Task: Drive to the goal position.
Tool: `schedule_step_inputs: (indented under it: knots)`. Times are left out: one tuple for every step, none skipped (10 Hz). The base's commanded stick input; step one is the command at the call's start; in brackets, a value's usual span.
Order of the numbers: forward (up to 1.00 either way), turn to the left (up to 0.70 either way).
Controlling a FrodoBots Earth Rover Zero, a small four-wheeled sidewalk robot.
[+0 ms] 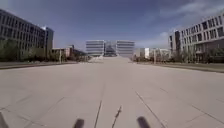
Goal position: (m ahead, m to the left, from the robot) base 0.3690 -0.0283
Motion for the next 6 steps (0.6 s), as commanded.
schedule_step_inputs:
  knots:
    - [0.70, 0.00]
    - [0.70, 0.00]
    - [0.70, 0.00]
    - [0.70, 0.00]
    - [0.70, 0.00]
    - [0.70, 0.00]
